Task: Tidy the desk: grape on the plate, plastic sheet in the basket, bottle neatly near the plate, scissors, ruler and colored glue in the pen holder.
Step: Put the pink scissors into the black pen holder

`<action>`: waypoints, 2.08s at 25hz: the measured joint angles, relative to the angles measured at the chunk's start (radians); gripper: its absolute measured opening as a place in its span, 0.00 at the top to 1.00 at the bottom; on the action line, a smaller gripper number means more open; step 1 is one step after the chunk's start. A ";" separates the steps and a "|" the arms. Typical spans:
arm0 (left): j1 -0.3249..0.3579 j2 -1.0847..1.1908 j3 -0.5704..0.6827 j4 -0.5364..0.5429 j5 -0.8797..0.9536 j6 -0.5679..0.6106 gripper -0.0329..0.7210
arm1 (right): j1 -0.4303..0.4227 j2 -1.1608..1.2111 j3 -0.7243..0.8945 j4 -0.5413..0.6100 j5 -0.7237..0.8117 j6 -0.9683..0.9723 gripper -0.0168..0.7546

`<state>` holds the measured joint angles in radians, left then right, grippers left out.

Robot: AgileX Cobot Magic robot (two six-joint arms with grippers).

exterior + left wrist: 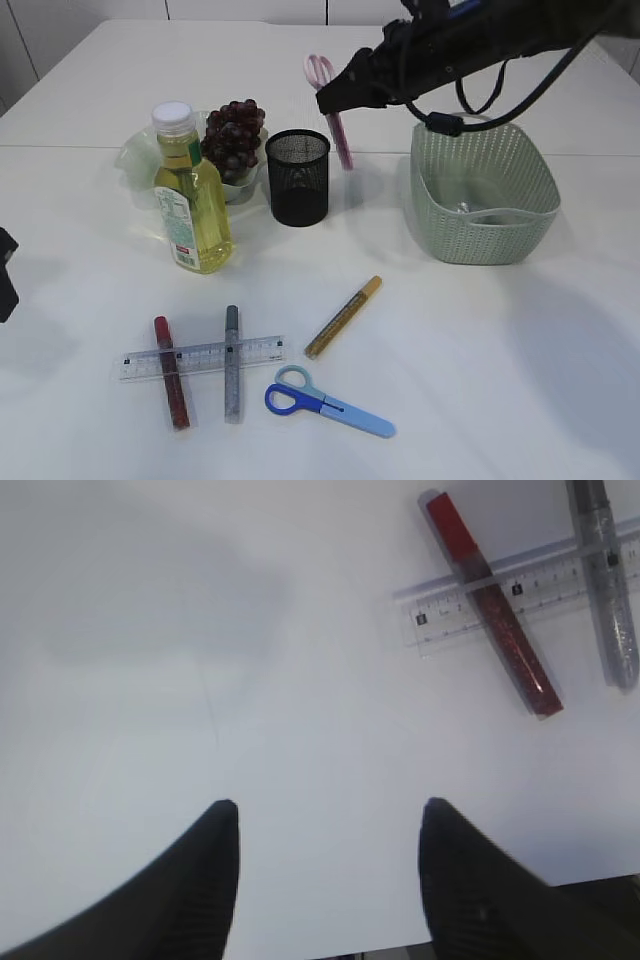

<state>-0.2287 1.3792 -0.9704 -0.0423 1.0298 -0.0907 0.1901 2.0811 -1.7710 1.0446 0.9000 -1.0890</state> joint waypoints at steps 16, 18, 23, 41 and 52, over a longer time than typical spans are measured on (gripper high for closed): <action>0.000 0.000 0.000 0.000 0.026 0.000 0.41 | 0.000 0.271 -0.261 0.378 -0.030 -0.411 0.73; 0.000 0.000 0.000 0.000 0.026 0.000 0.41 | 0.000 0.291 -0.261 0.442 -0.035 -0.486 0.73; 0.000 0.000 0.000 0.000 0.036 0.000 0.41 | 0.000 0.345 -0.262 0.509 -0.049 -0.627 0.73; 0.000 0.000 0.000 0.030 0.045 0.000 0.41 | 0.000 0.366 -0.262 0.576 -0.065 -0.575 0.50; 0.000 0.000 0.000 0.023 0.056 0.000 0.41 | 0.000 0.035 -0.262 -0.434 0.029 0.459 0.50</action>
<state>-0.2287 1.3792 -0.9704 -0.0195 1.0862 -0.0907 0.1901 2.1159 -2.0332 0.6101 0.9289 -0.6298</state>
